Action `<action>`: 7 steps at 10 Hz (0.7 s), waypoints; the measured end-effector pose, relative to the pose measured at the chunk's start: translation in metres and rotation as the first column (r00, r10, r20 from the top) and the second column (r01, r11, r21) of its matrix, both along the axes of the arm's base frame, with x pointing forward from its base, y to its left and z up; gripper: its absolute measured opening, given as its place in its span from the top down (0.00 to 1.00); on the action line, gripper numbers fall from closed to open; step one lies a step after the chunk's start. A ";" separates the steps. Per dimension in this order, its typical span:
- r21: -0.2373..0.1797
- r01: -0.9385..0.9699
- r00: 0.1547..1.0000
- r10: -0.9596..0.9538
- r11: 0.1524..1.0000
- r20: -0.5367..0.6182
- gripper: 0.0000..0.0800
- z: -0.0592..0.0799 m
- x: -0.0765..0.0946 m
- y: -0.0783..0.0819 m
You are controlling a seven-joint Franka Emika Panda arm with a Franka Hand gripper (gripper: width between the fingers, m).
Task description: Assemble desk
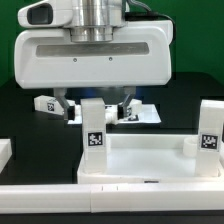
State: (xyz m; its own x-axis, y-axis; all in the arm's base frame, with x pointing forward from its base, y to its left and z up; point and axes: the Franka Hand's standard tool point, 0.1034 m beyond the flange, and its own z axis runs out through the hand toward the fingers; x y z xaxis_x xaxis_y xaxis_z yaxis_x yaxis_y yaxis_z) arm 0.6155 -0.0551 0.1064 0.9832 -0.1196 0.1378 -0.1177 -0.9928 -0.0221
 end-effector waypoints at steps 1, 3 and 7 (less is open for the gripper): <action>0.010 0.068 0.998 -0.068 0.998 -0.001 0.53 0.000 0.000 0.000; 0.040 0.254 0.967 -0.254 0.966 0.008 0.65 0.002 0.003 0.000; 0.144 0.820 0.566 -0.821 0.553 -0.069 0.64 -0.001 0.003 0.004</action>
Offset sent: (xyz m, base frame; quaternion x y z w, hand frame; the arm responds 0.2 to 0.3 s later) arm 0.0009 -0.0144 0.0090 -0.0329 0.0443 0.3298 0.9424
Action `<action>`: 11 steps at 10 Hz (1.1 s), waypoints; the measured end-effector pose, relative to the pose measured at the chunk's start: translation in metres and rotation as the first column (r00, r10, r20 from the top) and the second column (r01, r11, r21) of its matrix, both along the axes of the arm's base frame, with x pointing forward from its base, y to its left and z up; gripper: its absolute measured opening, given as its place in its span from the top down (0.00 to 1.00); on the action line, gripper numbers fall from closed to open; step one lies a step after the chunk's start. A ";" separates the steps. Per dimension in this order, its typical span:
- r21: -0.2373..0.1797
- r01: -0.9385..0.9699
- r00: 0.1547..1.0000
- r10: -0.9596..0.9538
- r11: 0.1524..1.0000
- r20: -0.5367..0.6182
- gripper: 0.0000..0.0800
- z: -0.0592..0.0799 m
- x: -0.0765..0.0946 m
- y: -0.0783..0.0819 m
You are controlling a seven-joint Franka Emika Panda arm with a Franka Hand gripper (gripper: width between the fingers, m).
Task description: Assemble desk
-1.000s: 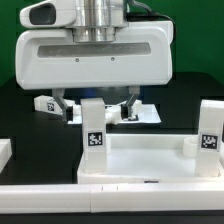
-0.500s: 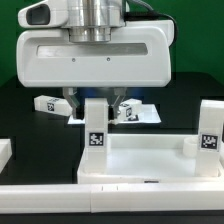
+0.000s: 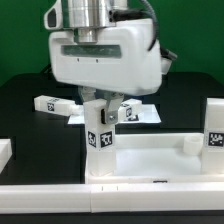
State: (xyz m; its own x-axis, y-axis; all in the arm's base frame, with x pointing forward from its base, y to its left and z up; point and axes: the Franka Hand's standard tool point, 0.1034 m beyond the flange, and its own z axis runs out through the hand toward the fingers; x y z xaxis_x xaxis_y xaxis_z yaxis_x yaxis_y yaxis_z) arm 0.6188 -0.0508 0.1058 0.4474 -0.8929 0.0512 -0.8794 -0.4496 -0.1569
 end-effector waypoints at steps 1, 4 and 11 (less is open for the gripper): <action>0.012 0.081 0.997 -0.081 0.997 -0.002 0.64 0.000 0.000 0.000; 0.085 0.407 0.914 -0.405 0.910 -0.033 0.64 0.001 0.001 -0.001; 0.122 0.406 0.913 -0.407 0.906 -0.019 0.24 0.001 0.004 0.006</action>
Offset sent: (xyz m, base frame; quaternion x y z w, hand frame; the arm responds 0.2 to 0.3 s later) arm 0.0100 -0.0099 0.0039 -0.0131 -0.0232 0.4100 0.9117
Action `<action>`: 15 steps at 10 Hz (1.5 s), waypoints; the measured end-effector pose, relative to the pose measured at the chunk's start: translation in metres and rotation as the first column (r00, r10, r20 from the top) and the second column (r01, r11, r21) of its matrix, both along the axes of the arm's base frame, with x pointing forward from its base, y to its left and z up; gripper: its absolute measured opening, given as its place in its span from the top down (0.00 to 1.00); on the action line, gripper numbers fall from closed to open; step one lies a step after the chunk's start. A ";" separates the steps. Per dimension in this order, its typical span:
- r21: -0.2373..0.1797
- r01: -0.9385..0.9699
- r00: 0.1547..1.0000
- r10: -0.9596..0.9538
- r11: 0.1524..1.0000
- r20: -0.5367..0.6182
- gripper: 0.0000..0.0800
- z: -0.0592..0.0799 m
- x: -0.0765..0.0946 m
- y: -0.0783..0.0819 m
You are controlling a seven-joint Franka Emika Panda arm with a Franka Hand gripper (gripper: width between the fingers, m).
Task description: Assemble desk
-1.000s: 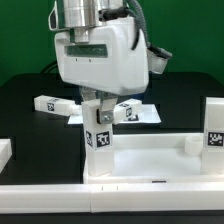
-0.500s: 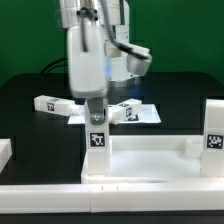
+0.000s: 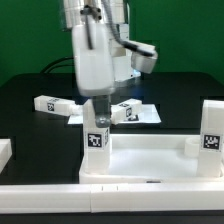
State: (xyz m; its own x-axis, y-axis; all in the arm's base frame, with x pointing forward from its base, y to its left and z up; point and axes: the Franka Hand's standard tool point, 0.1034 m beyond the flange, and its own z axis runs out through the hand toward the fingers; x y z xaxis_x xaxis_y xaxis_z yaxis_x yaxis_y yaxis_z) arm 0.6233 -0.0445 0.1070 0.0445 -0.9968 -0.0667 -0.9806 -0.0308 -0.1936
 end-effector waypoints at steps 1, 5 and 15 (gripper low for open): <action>-0.049 -0.309 0.951 0.310 0.950 0.003 0.20 -0.002 -0.002 0.000; -0.100 -0.567 0.822 0.570 0.817 -0.001 0.19 -0.003 -0.004 0.000; -0.083 -0.412 0.911 0.410 0.907 -0.038 0.64 0.005 0.002 -0.005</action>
Offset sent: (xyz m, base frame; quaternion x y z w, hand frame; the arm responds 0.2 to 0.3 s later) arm 0.0000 0.0000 0.0000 0.0000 0.0000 -0.1938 0.9810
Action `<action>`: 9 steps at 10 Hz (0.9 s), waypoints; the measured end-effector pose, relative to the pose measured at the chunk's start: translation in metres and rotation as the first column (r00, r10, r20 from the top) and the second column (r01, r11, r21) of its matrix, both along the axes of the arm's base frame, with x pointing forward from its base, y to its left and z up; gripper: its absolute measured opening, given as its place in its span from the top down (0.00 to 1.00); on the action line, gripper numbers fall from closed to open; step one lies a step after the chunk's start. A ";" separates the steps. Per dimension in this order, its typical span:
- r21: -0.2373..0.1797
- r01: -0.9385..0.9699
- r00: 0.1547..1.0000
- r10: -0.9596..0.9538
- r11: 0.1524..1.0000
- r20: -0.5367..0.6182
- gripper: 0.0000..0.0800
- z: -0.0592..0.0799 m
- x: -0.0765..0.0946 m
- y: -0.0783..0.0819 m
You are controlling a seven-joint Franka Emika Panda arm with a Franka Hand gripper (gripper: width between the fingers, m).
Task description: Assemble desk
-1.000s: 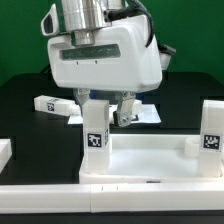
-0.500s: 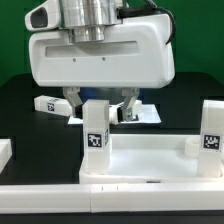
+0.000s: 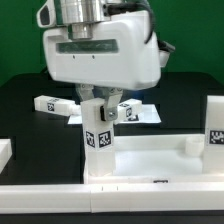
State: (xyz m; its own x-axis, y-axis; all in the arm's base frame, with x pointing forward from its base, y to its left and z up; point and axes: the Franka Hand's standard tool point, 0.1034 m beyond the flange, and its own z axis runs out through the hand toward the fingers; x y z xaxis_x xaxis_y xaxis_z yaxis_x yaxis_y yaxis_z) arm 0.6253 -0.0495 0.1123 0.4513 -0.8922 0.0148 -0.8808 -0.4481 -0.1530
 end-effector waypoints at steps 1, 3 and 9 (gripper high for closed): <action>0.038 0.193 0.981 -0.192 0.980 -0.020 0.64 -0.001 0.000 0.002; 0.110 0.426 0.904 -0.420 0.898 -0.076 0.64 0.001 0.002 0.002; 0.102 0.348 0.937 -0.343 0.932 -0.067 0.34 0.000 0.001 0.008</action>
Offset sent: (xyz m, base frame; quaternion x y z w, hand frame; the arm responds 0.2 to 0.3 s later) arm 0.0104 0.0056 0.0088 0.0044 -0.0325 0.2464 0.9686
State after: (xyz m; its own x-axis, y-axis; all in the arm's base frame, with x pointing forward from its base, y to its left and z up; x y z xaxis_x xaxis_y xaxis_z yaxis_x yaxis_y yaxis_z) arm 0.6263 -0.0412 0.1120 0.1128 -0.9879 -0.1068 -0.9856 -0.0976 -0.1384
